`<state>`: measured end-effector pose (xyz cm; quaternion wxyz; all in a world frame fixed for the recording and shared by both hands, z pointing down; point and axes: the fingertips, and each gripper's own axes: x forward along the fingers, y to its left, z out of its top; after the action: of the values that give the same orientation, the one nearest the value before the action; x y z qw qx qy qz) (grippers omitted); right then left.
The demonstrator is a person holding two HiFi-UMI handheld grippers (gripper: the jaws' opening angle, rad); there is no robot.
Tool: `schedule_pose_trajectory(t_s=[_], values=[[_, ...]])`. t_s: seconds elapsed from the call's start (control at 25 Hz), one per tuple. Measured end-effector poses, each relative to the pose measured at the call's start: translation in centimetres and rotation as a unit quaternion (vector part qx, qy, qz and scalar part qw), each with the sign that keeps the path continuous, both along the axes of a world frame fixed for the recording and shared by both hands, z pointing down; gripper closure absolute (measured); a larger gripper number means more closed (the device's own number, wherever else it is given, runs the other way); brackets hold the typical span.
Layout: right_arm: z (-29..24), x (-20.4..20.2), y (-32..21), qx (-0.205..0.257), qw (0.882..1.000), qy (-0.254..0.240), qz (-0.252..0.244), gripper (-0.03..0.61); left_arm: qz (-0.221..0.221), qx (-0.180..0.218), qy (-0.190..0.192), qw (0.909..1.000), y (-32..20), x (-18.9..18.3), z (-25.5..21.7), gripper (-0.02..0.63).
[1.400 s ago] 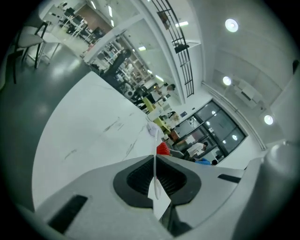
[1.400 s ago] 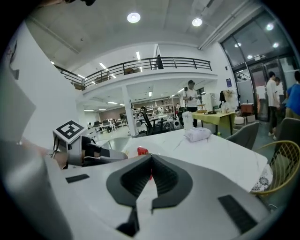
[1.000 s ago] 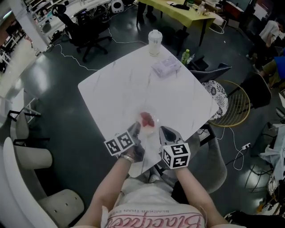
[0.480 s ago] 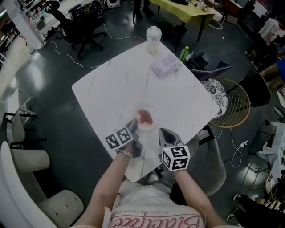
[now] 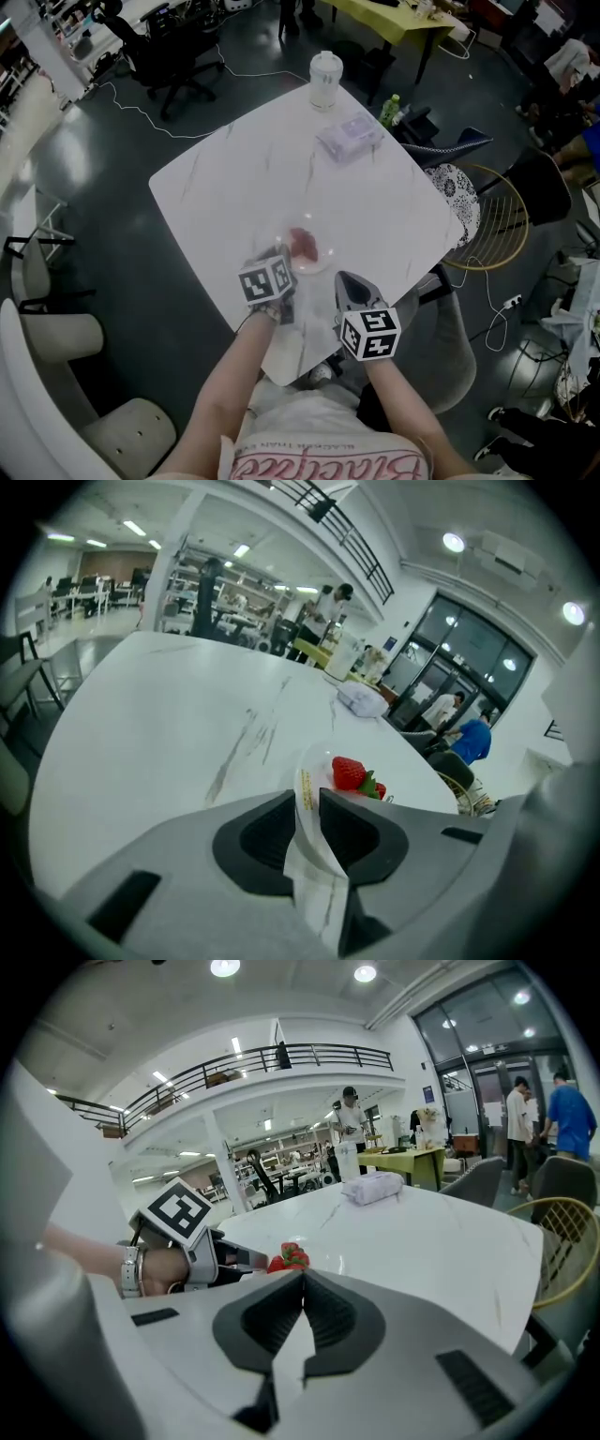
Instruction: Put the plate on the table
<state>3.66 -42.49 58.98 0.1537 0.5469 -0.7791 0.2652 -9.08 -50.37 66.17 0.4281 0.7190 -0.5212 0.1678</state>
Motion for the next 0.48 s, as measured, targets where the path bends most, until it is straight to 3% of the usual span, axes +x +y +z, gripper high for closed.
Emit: schedule_pose_trajectory(t_s=[0.2,0.48], values=[[-0.3,-0.1,-0.3,0.002,1.0,0.001,0.003,0.575,0.015,-0.006,-0.057,0.9982,-0.4,-0.6,0.5,0.548],[-1.2,-0.2,-0.4,0.012,1.0,0.004,0.009,0.575,0.01,0.027,-0.045,0.9986,-0.3,-1.7,-1.8,0.549]])
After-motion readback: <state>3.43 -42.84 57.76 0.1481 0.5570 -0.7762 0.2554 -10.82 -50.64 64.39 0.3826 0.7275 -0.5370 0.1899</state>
